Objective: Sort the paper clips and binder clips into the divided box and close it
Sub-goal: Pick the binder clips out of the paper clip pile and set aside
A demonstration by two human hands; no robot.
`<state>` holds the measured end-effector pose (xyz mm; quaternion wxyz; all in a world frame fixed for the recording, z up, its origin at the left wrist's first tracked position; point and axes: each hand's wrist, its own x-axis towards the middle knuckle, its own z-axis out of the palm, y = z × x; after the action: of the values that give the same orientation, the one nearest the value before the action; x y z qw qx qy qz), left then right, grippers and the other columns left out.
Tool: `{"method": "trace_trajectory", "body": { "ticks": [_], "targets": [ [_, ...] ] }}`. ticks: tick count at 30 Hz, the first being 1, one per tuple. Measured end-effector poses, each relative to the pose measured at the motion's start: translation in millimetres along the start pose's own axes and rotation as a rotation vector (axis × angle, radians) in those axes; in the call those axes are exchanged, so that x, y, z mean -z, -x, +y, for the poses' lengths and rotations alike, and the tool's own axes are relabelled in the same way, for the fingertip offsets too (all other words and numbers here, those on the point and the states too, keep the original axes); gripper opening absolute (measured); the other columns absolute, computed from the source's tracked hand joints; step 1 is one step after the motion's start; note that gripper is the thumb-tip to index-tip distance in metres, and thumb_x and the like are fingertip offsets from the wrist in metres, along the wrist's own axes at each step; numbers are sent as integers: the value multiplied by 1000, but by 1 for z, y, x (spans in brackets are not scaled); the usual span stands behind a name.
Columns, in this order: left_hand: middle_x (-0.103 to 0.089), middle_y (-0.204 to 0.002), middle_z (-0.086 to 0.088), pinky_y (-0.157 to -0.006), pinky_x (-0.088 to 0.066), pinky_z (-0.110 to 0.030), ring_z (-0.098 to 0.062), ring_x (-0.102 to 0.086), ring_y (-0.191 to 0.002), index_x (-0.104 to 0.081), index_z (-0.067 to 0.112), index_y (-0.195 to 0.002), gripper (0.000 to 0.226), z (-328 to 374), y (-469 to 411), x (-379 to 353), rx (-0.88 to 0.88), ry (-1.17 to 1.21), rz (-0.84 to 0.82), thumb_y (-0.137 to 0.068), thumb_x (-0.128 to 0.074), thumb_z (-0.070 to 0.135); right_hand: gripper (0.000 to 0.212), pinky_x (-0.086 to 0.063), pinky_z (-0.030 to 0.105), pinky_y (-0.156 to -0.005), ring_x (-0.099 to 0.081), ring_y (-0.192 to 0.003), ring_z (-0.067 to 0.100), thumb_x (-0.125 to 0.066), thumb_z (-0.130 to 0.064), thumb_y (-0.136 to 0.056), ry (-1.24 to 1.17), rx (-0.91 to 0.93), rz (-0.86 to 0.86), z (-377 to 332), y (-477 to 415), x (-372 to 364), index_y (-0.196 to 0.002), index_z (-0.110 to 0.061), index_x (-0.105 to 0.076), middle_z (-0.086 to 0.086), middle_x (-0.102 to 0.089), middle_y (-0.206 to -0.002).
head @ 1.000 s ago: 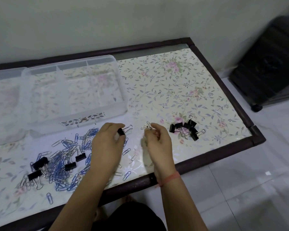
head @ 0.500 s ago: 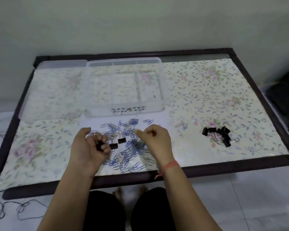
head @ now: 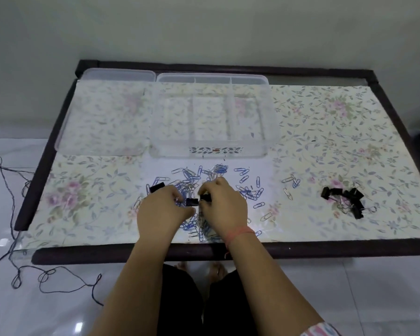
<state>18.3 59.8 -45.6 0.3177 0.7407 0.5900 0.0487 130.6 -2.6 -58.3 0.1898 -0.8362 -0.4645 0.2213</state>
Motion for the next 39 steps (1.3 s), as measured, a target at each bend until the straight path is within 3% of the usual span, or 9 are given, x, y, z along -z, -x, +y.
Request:
{"method": "trace_trajectory", "body": {
  "ticks": [9,12,19,24,27,30,35,38,39],
  "targets": [
    [-55,-66,-1,-51,-32,-29,-21,-52,-64,-56,12,-78,39,16,-1,-15,-13,-175,66,-64,-73,43,13,-44,29,-71,-56,-81,15,-48,-19,-91,-344,-148,366,17,6,19,-93,-20,-61,-3,-63,-94],
    [-46,-59,4,-47,-24,-26,-19,-46,-61,-53,13,-72,39,18,-1,-18,7,-210,65,-66,-70,47,13,-46,30,-76,-56,-81,13,-48,-16,-93,-574,-287,356,23,3,19,-90,-18,-61,-10,-60,-81],
    [-42,-57,1,-47,-23,-25,-23,-46,-60,-42,11,-65,30,25,4,-20,-11,-172,102,-71,-60,35,15,-50,37,-85,-64,-89,25,-50,-15,-91,-802,-376,297,27,2,17,-83,-20,-62,7,-69,-90],
    [-62,-65,-1,-54,-40,-26,-18,-53,-58,-60,17,-70,16,28,9,0,115,360,-71,-74,-60,31,27,-45,27,-59,-57,-69,19,-44,-6,-90,-986,-430,281,26,3,25,-78,-21,-63,7,-64,-80],
    [-55,-61,2,-46,-25,-20,-12,-36,-46,-58,17,-69,21,30,3,8,236,830,-274,-84,-43,13,29,-29,16,-39,-44,-47,11,-41,-6,-92,-1218,-541,188,24,3,34,-79,-18,-64,0,-55,-69],
    [-60,-67,-2,-39,-16,-15,-12,-31,-43,-57,10,-79,33,29,0,9,167,1142,-341,-76,-27,-4,21,-18,17,-37,-33,-35,8,-45,-14,-92,-1509,-571,24,22,2,36,-76,-17,-58,-3,-47,-62],
    [-70,-92,-6,-49,-35,-23,-14,-63,-69,-61,13,-90,35,25,3,11,137,1155,-356,-73,-40,-11,34,-22,16,-33,-30,-36,7,-60,-38,-86,-1821,-606,-160,20,0,26,-60,-21,-45,-6,-42,-55],
    [-69,-90,-6,-55,-33,-27,-14,-63,-69,-62,14,-80,9,23,4,15,146,1206,-364,-76,-61,22,29,-23,15,-31,-30,-35,6,-68,-24,-74,-1873,-609,-240,13,-1,22,-55,-19,-46,-5,-40,-51],
    [-69,-83,-6,-52,-32,-26,-14,-60,-63,-62,13,-71,23,21,2,16,173,1247,-342,-82,-57,32,26,-23,15,-32,-31,-34,6,-68,-18,-72,-1887,-606,-253,11,-1,21,-58,-18,-46,-5,-40,-50]
  ]
}}
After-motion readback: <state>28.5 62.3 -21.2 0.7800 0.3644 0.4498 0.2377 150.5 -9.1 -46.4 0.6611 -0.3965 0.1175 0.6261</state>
